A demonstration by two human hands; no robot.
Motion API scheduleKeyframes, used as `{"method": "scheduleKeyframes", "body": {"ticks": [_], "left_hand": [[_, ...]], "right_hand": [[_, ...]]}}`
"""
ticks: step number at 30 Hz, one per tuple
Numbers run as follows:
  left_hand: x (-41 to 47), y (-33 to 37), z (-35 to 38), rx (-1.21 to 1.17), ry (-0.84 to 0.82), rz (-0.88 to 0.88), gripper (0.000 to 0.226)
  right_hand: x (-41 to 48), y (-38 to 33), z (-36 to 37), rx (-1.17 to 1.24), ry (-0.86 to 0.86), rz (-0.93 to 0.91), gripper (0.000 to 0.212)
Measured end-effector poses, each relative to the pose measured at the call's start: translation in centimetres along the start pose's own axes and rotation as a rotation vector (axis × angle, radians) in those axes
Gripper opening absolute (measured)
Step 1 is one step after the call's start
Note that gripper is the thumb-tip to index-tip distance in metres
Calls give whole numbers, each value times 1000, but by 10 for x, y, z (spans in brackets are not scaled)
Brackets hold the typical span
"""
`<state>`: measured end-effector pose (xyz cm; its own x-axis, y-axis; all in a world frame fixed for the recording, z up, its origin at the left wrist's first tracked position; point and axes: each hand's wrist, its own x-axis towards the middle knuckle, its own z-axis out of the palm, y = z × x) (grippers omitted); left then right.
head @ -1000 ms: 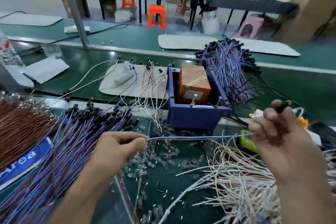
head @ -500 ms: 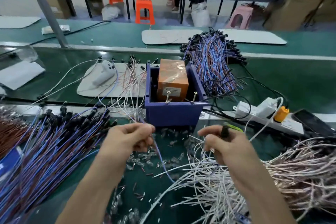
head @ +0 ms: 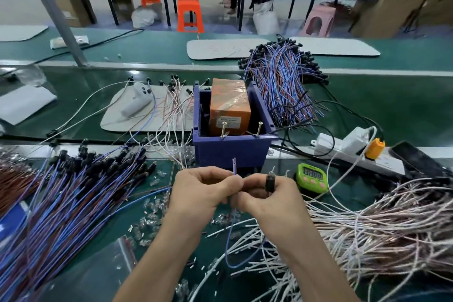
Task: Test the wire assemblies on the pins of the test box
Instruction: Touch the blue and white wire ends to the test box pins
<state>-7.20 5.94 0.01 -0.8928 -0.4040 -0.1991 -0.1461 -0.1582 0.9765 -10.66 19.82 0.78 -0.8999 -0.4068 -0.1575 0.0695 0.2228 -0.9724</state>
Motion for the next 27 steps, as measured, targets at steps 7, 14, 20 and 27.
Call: {"method": "scheduleKeyframes", "body": {"ticks": [7, 14, 20, 27], "left_hand": [[8, 4, -27, 35, -109, -45, 6], [22, 12, -74, 207, 325, -63, 19], [-3, 12, -62, 504, -18, 46, 19], [-14, -2, -18, 156, -73, -35, 19]], "right_hand": [[3, 1, 3, -76, -37, 97, 13], [-4, 2, -2, -1, -36, 160, 25], [-1, -2, 8, 298, 101, 176, 12], [4, -8, 14, 357, 226, 114, 21]]}}
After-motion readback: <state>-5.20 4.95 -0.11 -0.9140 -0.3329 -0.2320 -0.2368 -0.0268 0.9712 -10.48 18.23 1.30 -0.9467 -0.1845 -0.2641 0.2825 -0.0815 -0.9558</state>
